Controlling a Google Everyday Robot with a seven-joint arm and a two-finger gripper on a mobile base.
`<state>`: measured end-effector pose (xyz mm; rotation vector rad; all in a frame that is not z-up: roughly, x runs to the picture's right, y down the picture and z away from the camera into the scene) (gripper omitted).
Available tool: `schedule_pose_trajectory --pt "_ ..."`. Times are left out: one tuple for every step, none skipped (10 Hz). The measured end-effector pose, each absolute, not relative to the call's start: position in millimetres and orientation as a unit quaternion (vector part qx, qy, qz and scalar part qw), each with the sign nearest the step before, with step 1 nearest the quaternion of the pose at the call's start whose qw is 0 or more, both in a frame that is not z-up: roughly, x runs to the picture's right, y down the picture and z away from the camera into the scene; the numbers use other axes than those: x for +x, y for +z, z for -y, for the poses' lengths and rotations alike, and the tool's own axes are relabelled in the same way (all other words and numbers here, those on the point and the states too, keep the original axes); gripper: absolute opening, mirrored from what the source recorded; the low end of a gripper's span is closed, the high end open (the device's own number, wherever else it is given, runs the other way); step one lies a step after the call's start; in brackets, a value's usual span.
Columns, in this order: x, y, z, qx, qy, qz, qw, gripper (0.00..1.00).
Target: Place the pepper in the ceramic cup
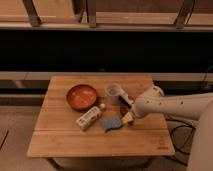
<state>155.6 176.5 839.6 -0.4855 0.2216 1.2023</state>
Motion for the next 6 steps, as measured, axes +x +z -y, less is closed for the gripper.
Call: schedule_pose_trajectory --pt "136 845 -188 -0.242 0.568 -0.108 0.779 0.8" --pt "125 848 -187 -0.244 0.569 -0.107 0.778 0.8" --pt "118 848 -181 -0.24 0.568 -0.105 0.78 0.8" --pt "115 847 -168 -0.225 0.568 -0.102 0.785 0.8" --pt "116 843 -158 -0.21 0.569 -0.101 0.789 0.8" --pt "119 839 -150 -0.196 0.569 -0.101 0.792 0.8"
